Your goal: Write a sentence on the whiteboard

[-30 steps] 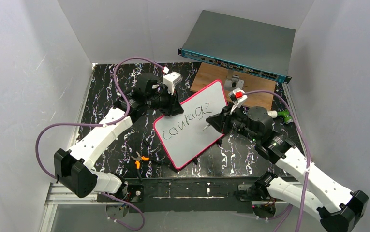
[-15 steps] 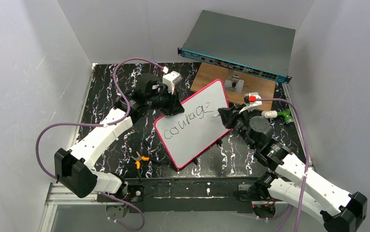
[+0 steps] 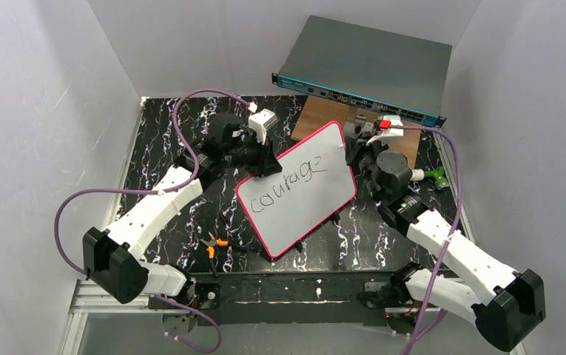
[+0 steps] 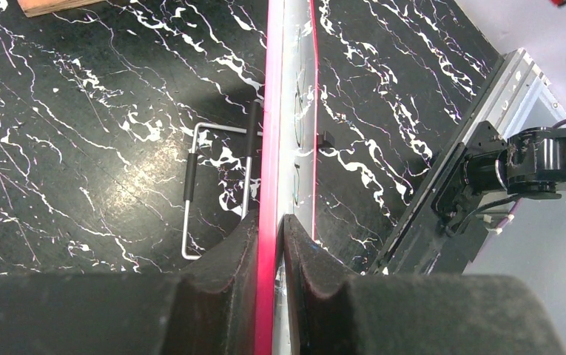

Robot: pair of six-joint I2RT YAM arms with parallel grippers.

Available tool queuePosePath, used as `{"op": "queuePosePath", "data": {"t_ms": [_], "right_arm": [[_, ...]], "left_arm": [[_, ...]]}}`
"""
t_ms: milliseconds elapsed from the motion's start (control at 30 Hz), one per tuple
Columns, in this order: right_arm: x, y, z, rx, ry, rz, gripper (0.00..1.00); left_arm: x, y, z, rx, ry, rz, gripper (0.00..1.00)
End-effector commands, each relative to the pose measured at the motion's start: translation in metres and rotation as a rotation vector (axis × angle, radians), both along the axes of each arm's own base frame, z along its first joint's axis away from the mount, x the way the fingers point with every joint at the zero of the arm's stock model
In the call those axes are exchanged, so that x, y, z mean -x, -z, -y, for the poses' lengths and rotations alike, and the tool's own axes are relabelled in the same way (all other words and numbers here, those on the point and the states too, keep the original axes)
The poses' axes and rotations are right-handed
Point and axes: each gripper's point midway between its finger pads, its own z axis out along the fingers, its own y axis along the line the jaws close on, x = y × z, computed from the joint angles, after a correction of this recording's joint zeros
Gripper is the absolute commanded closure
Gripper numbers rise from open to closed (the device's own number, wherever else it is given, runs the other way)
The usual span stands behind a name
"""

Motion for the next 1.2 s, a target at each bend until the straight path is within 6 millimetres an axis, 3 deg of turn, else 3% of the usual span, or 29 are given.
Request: {"op": "queuePosePath", "data": {"t_ms": [0, 300, 767, 1167], "right_arm": [[-0.011, -0.050, 0.000, -0.068, 0.000, 0.120, 0.99], [-0.012, -0.042, -0.020, -0.070, -0.094, 0.098, 0.99], [-0.025, -0.027, -0.024, -0.050, -0.066, 0.061, 0.99], [-0.018, 0.016, -0.016, -0.003, -0.049, -0.038, 0.99]], "left_arm": [[0.000, -0.015, -0.006, 0.006, -0.004, 0.070, 1.00], [-0.001, -0.017, -0.006, -0.003, -0.001, 0.078, 1.00], [0.001, -0.017, -0.008, -0.013, 0.014, 0.084, 1.00], [-0.001, -0.019, -0.008, -0.019, 0.018, 0.097, 1.00]]}}
